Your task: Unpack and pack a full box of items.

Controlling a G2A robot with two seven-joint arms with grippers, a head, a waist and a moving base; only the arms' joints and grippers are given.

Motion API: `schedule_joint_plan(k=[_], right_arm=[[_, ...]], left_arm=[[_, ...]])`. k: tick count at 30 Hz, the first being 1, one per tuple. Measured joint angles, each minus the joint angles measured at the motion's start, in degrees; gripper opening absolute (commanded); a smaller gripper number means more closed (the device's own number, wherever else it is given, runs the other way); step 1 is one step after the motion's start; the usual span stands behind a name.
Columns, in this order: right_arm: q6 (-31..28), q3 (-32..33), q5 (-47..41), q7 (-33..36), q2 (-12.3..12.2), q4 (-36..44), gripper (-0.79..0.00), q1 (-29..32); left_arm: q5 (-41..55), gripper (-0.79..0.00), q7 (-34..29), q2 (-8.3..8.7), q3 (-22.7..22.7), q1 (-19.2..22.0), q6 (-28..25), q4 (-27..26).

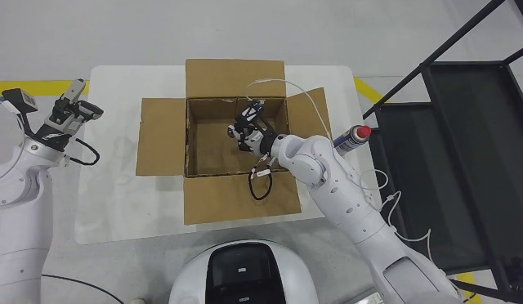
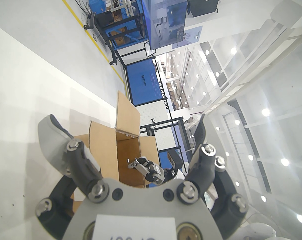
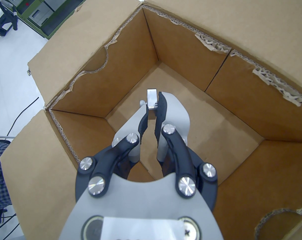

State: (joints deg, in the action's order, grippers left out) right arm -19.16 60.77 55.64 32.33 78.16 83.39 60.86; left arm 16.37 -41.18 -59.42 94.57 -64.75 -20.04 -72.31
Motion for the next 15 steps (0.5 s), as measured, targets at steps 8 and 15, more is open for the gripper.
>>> schedule_joint_plan(k=[8, 15], right_arm=[[-1.11, 2.49, -2.45, -0.25, -0.56, 4.47, -0.785, 2.28], [-7.49, 14.61, -18.27, 5.51, -3.1, 18.34, -0.785, 12.11]], left_arm=[[0.0, 0.0, 0.0, 0.0, 0.0, 0.0, 0.0, 0.0], [0.0, 0.0, 0.0, 0.0, 0.0, 0.0, 0.0, 0.0]])
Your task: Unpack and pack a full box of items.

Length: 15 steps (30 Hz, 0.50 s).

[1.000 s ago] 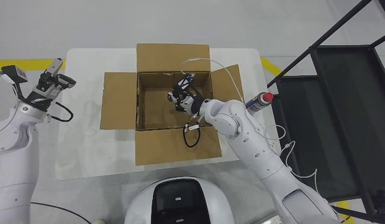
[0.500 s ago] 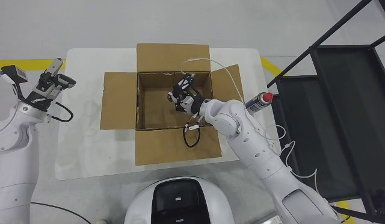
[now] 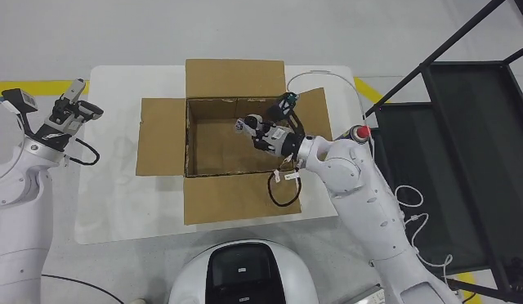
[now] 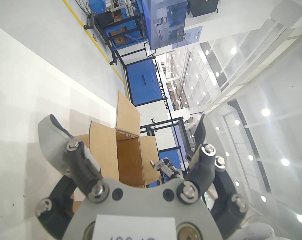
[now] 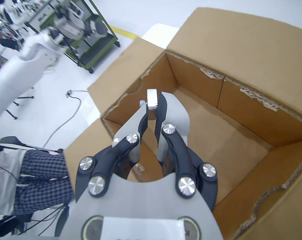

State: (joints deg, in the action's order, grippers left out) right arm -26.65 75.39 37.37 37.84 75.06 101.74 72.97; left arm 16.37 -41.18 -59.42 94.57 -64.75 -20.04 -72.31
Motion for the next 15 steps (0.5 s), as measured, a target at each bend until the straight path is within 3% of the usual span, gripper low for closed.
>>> schedule_joint_plan(k=[7, 15], right_arm=[[-3.37, 12.75, -9.05, 2.5, -2.11, 9.67, -0.785, 12.75], [-8.95, 21.29, -21.41, -0.16, -3.24, 10.9, -0.785, 23.61]], left_arm=[[0.0, 0.0, 0.0, 0.0, 0.0, 0.0, 0.0, 0.0], [0.0, 0.0, 0.0, 0.0, 0.0, 0.0, 0.0, 0.0]])
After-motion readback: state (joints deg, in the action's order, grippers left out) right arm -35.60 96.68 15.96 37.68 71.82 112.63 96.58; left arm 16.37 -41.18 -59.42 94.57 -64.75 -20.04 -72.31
